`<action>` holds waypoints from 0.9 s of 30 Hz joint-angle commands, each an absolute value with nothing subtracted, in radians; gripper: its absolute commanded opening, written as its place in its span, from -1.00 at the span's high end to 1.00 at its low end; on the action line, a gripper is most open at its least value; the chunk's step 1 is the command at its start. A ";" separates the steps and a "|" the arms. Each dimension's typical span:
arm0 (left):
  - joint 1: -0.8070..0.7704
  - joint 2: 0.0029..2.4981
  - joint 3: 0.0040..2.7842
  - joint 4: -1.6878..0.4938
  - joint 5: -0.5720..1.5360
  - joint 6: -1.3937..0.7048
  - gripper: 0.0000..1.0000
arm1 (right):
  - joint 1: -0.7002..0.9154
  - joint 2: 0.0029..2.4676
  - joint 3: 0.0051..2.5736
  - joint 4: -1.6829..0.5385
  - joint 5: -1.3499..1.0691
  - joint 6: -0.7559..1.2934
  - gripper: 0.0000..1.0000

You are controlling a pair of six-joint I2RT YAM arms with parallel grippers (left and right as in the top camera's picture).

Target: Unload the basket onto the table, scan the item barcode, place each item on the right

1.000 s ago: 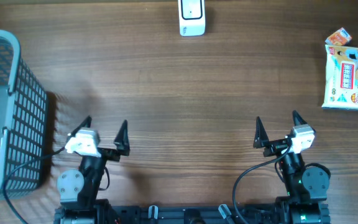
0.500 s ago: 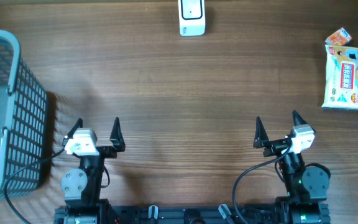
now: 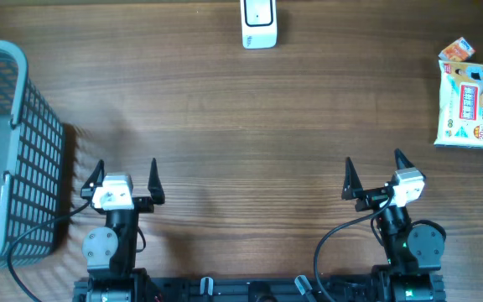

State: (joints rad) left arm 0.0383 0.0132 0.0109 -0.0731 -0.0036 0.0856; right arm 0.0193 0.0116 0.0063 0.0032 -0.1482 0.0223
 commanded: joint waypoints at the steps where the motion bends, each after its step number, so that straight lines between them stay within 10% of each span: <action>1: 0.037 0.003 0.006 -0.072 -0.066 0.099 -1.00 | 0.025 0.004 0.006 0.007 -0.134 0.027 -0.99; 27: 0.037 0.003 0.006 -0.068 -0.072 0.048 -1.00 | 0.025 0.004 0.005 0.007 -0.134 0.027 -0.99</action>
